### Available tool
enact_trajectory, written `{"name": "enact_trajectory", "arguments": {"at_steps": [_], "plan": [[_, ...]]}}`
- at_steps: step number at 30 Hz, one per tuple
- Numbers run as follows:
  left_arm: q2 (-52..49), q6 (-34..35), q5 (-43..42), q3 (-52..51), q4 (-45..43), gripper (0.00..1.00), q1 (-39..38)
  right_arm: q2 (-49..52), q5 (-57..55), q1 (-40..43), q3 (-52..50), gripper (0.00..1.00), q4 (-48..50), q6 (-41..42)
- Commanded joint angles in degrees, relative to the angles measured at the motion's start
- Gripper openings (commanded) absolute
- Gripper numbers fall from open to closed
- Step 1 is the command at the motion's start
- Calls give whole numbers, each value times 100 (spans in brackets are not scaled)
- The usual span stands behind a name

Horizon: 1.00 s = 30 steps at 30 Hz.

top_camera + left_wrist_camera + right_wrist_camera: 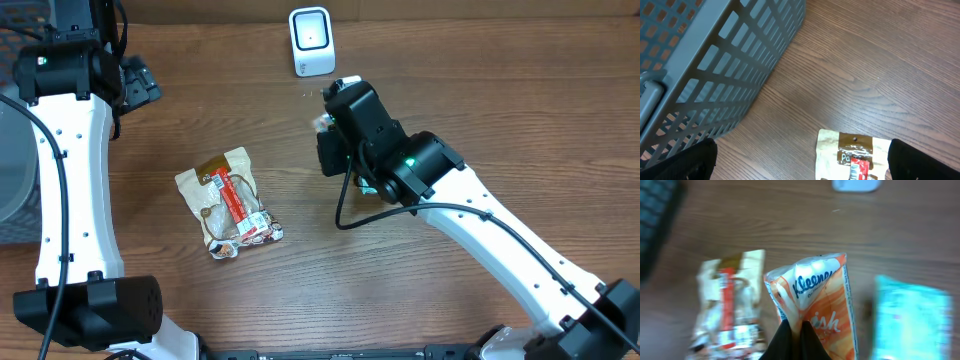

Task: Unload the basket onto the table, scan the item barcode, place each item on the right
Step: 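Carry the Kleenex pack left with the right gripper beside the snack bag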

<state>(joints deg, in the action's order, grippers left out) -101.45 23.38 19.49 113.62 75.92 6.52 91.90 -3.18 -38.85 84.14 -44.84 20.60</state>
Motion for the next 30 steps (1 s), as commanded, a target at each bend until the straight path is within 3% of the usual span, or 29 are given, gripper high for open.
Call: {"name": "enact_trajectory", "arguments": {"at_steps": [1, 7, 14, 30], "plan": [[146, -68, -4, 116, 20, 100, 9, 289, 839, 81, 101, 4, 74, 614], [146, -68, -4, 116, 20, 100, 9, 990, 2437, 332, 101, 4, 168, 640], [146, -68, -4, 116, 20, 100, 9, 1668, 3558, 586, 101, 4, 444, 306], [146, -68, -4, 116, 20, 100, 9, 2782, 4454, 603, 101, 4, 1432, 450]]}}
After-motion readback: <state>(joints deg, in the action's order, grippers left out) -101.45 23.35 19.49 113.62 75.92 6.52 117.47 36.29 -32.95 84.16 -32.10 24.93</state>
